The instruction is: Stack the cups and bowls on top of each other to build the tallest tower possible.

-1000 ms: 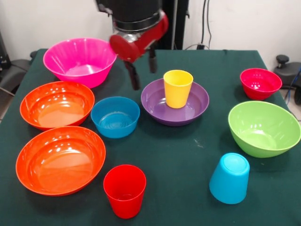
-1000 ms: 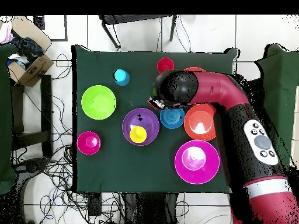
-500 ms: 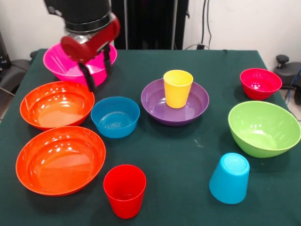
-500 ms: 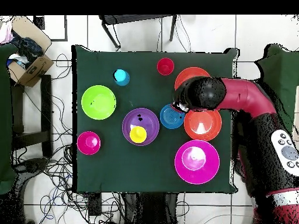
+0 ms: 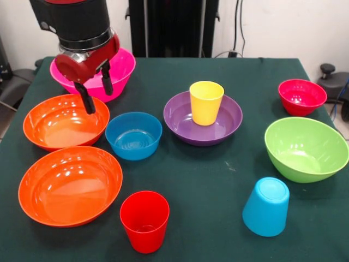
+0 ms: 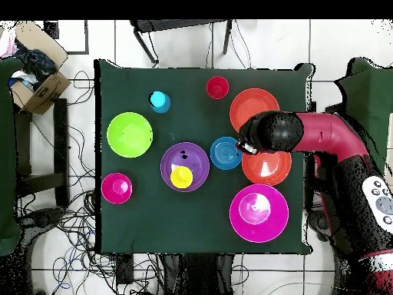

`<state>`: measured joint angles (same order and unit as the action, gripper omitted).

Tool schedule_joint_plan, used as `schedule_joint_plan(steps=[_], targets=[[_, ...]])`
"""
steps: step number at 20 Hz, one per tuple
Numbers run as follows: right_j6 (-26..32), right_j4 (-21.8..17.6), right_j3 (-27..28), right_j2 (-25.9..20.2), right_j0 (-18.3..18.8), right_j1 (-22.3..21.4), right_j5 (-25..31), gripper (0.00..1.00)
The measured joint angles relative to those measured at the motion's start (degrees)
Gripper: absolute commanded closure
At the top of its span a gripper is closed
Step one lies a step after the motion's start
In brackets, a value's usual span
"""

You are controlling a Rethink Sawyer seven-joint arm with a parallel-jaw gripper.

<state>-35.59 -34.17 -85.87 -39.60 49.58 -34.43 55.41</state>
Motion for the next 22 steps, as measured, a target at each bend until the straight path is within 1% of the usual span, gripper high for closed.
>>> schedule_joint_plan(steps=[7, 15, 22], targets=[[1.9, -3.0, -2.8, -3.8, 0.4, 0.6, 0.0, 0.00], [6.5, -3.8, -4.5, -7.7, 0.6, 1.0, 0.0, 0.00], [8.6, -5.8, -4.6, -8.9, 0.8, 2.5, 0.0, 0.00]])
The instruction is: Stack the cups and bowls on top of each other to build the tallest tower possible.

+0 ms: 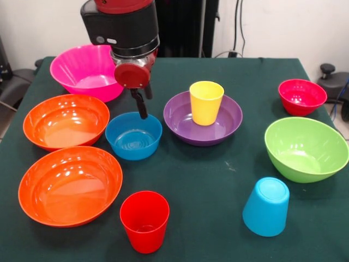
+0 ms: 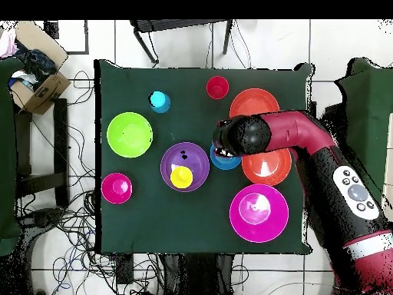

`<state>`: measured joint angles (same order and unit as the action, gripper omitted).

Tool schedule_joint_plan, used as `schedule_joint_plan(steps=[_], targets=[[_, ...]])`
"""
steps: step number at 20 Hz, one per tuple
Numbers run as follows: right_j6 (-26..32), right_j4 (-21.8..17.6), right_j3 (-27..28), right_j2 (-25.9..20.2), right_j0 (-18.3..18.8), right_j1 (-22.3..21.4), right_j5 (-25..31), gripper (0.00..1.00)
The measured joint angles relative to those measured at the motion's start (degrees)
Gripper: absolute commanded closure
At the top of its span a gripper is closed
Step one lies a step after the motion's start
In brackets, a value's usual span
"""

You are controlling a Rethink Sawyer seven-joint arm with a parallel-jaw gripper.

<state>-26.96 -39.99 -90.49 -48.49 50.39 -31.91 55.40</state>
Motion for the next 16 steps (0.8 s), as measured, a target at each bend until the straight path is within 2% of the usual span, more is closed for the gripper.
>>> schedule_joint_plan(steps=[16], targets=[[0.7, -2.5, -0.2, -0.7, 0.7, 1.5, 0.0, 0.00]])
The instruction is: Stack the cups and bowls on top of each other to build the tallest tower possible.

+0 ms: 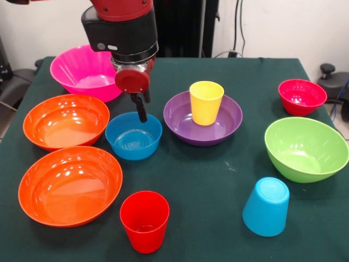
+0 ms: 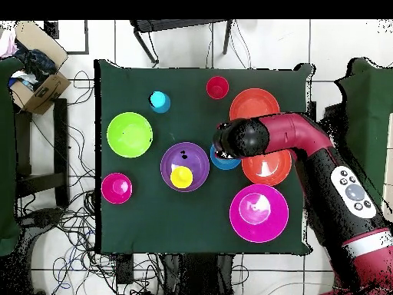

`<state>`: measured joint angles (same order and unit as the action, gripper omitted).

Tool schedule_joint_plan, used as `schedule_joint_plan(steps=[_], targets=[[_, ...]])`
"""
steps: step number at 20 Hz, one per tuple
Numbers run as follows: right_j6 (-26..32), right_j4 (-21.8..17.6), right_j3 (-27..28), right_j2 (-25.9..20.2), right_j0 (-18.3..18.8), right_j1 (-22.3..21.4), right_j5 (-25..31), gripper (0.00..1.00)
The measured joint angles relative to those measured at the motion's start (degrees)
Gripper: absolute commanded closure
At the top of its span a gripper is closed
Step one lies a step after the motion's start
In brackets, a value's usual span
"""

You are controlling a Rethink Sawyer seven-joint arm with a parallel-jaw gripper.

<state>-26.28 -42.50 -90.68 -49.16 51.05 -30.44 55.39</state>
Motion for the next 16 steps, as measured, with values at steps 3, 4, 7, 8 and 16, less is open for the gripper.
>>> schedule_joint_plan(steps=[3, 4, 7, 8, 16], targets=[[0.0, -1.0, 0.0, 0.0, 0.0, 0.5, 0.0, 0.00], [0.0, -1.5, 0.0, 0.0, 0.0, 0.7, 0.0, 0.00], [0.0, -2.5, 0.0, 0.0, 0.0, 1.4, 0.0, 0.00], [0.0, -2.7, 0.0, 0.0, 0.0, 1.5, 0.0, 0.00], [0.0, -3.4, 0.0, 0.0, 0.0, 1.6, 0.0, 0.00]])
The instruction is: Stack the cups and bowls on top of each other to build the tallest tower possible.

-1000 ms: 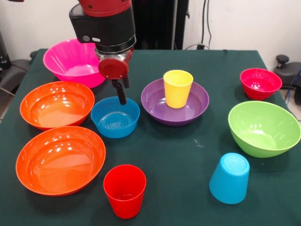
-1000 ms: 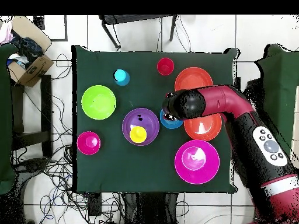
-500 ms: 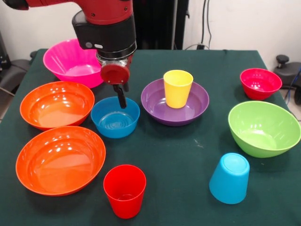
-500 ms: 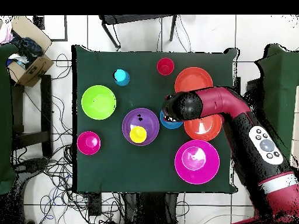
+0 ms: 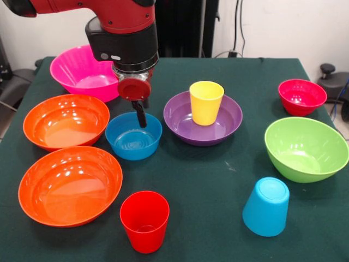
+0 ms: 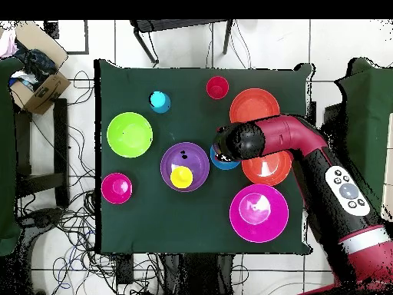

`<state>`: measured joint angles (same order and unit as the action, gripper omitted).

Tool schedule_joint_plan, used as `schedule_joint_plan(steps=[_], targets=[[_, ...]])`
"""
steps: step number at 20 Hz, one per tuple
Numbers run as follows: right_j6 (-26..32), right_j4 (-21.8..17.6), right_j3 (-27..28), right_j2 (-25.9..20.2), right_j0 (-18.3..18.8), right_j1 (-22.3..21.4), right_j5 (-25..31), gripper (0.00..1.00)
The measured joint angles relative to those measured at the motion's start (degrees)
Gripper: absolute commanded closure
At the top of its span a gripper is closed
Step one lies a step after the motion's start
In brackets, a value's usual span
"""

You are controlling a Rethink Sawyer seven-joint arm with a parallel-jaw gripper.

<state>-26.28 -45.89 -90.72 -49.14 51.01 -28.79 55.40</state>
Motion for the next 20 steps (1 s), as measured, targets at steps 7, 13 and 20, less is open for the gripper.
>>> schedule_joint_plan(steps=[7, 13, 20], targets=[[0.0, 2.6, -0.1, 0.2, 0.0, -2.3, 0.0, 0.00], [-1.4, 7.1, -0.2, 0.8, -0.7, -6.2, -0.1, 0.00], [-11.7, 14.3, -2.2, 4.0, -2.5, -12.6, -5.4, 0.00]])
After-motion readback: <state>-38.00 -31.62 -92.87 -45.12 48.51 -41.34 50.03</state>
